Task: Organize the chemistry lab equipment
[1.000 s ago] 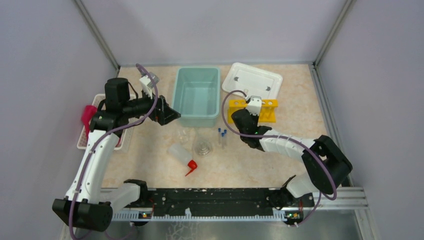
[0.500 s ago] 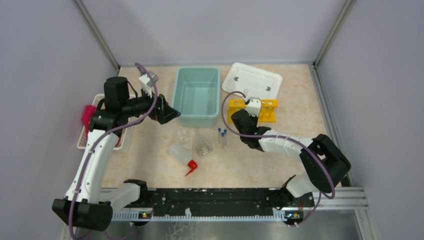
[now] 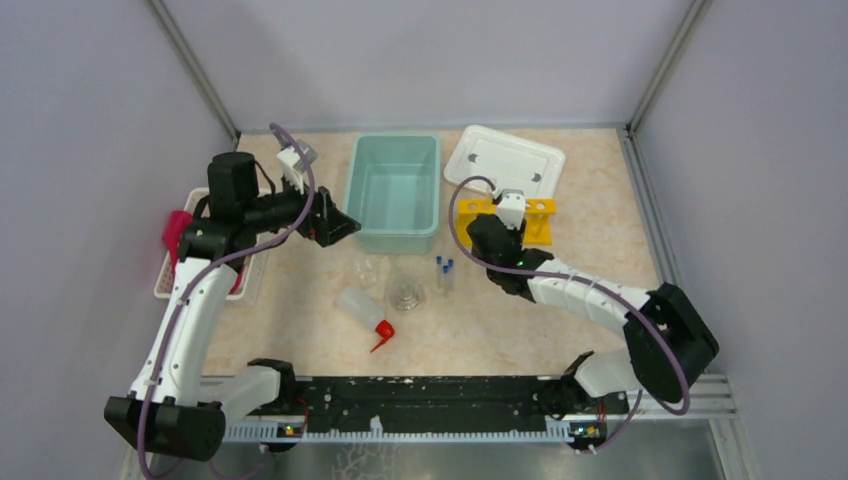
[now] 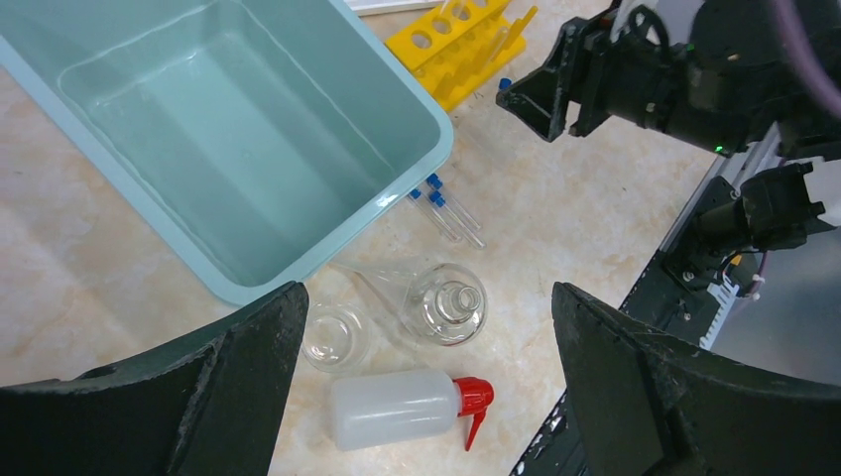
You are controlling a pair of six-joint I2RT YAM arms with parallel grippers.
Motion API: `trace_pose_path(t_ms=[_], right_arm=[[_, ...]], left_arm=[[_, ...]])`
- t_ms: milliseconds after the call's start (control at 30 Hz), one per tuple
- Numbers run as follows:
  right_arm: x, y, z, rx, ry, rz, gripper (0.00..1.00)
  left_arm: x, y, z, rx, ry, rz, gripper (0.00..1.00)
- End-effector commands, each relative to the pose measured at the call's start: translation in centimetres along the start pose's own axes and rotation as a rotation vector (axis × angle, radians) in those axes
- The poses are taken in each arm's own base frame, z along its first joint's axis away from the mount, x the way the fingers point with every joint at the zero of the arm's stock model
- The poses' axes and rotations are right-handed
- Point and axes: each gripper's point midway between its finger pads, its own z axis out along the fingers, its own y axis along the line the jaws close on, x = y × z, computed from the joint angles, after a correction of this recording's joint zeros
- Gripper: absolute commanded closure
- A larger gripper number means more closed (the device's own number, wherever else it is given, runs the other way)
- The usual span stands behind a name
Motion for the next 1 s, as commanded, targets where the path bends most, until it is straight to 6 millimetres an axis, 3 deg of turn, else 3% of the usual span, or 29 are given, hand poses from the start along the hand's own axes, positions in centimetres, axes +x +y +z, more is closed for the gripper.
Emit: trace_pose_path(t_ms=[0, 167, 333, 467, 633, 967], right_arm=[[-6.6, 2.1, -3.9, -0.105, -0.059, 0.103, 0.46], [-6.6, 4.0, -6.4, -0.201, 0.032, 0.105, 0.53], [-3.1, 7.9, -7.2, -0.314, 0.163, 0.085, 0.67], [0.0, 10.1, -6.0, -0.338, 0.255, 0.055, 0.71], [2.5, 10.9, -3.9, -0.303, 0.305, 0.040, 0.72], [4.5, 10.8, -1.3, -0.235, 0.333, 0.008, 0.78]], left_arm=[[-2.5, 0.2, -0.6, -0.037, -0.051, 0.016, 0.01], [-2.7, 0.0, -0.7, -0.032, -0.056, 0.010, 0.01], [-2.5, -0.1, -0.7, -0.033, -0.056, -0.003, 0.01], [-2.5, -0.2, -0.9, -0.035, -0.053, -0.003, 0.01], [-2.2, -0.2, -1.1, -0.040, -0.041, -0.004, 0.01], [-2.4, -0.2, -1.1, -0.039, -0.041, 0.002, 0.01]])
